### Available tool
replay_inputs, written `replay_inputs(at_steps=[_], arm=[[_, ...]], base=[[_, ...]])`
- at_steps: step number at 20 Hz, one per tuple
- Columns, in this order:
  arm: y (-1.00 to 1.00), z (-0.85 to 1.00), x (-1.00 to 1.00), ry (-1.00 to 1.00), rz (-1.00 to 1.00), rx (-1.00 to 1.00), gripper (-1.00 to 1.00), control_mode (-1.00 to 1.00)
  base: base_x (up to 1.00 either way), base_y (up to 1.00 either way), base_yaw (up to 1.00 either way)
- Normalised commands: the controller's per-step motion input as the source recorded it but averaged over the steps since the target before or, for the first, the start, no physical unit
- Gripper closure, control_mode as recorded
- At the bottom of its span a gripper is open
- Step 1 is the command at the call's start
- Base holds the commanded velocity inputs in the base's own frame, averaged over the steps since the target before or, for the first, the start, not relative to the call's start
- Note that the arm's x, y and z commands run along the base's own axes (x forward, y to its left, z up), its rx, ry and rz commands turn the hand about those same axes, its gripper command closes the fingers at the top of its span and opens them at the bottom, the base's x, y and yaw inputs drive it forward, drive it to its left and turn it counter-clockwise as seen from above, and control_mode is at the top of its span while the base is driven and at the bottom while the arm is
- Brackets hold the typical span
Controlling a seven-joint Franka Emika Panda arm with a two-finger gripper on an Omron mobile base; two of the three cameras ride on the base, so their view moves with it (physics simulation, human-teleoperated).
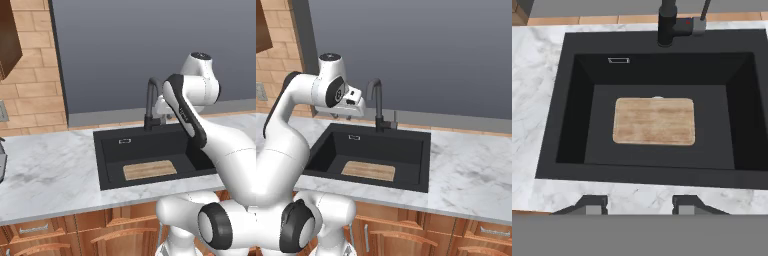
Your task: Turn on the sink faucet with hot water and rinse the cutting board for ten seconds, then turn off the faucet. Push the cutting board to reach the water if necessary.
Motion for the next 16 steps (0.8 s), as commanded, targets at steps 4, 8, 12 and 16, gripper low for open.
replay_inputs(at_steps=[4, 8, 12, 16], arm=[[-0.06, -0.02, 0.0, -0.03, 0.0, 0.0, -1.0, -1.0], [-0.45, -0.04, -0.11, -0.04, 0.01, 0.0, -1.0, -1.0], [-0.63, -0.08, -0.06, -0.06, 0.03, 0.01, -1.0, -1.0], [-0.66, -0.09, 0.0, -0.09, 0.05, 0.03, -1.0, -1.0]], base=[[0.0, 0.0, 0.0], [0.0, 0.0, 0.0], [0.0, 0.0, 0.0], [0.0, 0.0, 0.0]])
